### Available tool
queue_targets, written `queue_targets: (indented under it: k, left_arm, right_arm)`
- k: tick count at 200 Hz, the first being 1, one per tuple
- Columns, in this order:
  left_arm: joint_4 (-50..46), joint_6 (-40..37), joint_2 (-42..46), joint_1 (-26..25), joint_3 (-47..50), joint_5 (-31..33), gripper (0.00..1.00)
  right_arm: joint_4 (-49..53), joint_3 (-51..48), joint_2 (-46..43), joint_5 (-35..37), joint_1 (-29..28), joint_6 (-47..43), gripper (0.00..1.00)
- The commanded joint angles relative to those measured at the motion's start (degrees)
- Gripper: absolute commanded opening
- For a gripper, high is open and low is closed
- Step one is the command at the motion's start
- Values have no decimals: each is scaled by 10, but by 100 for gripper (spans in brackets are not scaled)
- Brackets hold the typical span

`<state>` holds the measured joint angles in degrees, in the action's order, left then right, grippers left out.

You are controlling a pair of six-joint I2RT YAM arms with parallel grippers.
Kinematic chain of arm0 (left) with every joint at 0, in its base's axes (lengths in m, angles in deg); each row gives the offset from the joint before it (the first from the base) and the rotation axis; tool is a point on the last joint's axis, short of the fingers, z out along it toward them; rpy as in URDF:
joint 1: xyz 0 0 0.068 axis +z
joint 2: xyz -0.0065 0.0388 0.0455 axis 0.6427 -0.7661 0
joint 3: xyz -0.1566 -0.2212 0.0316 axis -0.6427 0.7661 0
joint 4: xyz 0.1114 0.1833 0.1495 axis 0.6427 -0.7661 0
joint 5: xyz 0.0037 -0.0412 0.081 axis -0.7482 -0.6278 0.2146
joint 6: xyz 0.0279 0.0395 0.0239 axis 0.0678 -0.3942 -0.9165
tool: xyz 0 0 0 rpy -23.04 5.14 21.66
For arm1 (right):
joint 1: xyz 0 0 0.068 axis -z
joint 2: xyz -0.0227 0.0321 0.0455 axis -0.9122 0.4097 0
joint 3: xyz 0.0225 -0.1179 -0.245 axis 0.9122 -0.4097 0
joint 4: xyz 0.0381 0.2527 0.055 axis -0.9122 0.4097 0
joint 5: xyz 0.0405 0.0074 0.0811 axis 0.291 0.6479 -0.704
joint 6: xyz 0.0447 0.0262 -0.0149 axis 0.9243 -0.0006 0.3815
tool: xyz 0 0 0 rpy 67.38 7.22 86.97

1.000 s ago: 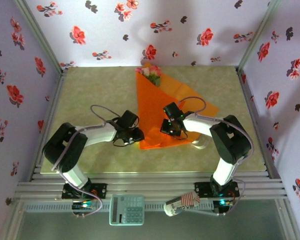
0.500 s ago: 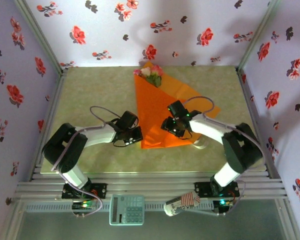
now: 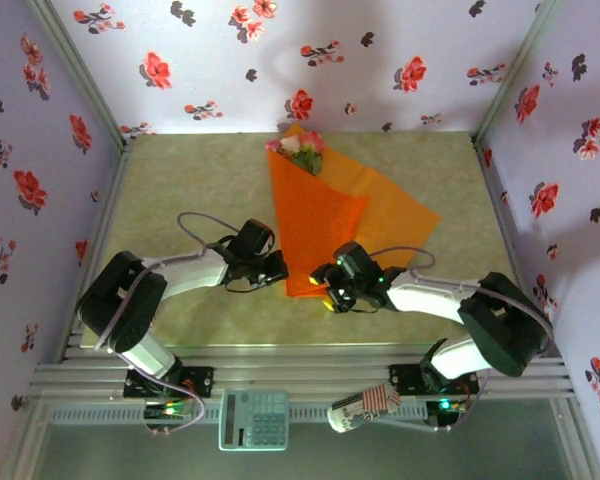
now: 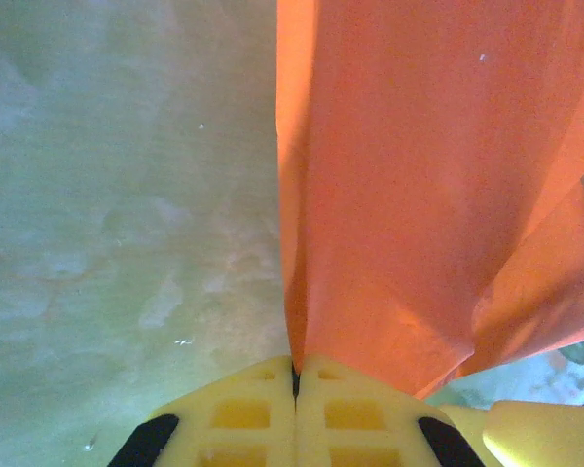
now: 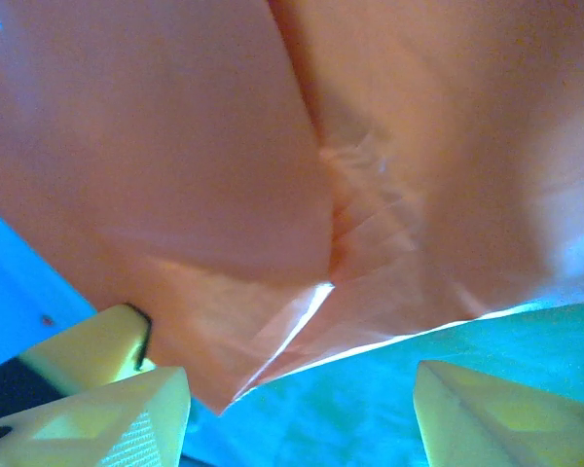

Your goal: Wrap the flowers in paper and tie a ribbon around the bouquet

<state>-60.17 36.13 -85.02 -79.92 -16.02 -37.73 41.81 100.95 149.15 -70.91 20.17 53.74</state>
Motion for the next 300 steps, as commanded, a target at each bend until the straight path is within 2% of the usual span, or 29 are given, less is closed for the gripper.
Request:
queue_targets:
  k: [1,50,95,138,155,193,225,281,290,300]
  left_arm:
    - [-6,20,6,11,-8,-26,0]
    - [12,52,-5,23,-14,-62,0]
    - [5,93,-17,44,-28,-99,0]
    - [-8,93,-30,49,-44,-118,0]
    - [-6,95,-32,50,-44,-118,0]
    - [-7,94,-33,53,-44,-120,0]
    - [-9,92,-33,60,-44,-122,0]
    - [-11,93,-32,64,-45,-122,0]
    - [-14,97,-27,64,-43,-122,11]
    - [-15,105,-18,64,-37,-122,18]
  right_arm:
    - [-119,-38,7,52,-24,151,63]
    - [-194,-55,35,130,-63,248,63]
    - [-238,-43,71,169,-99,301,62]
    - [-250,-47,78,204,-114,322,60]
    - [-259,-54,81,226,-114,324,56]
    - [-297,-63,96,277,-114,327,39]
    - [-313,-63,109,279,-114,331,29]
    - [-302,-57,110,281,-114,331,6]
    - [-298,-55,108,282,-114,331,3]
    - [-296,-54,108,283,-114,331,0]
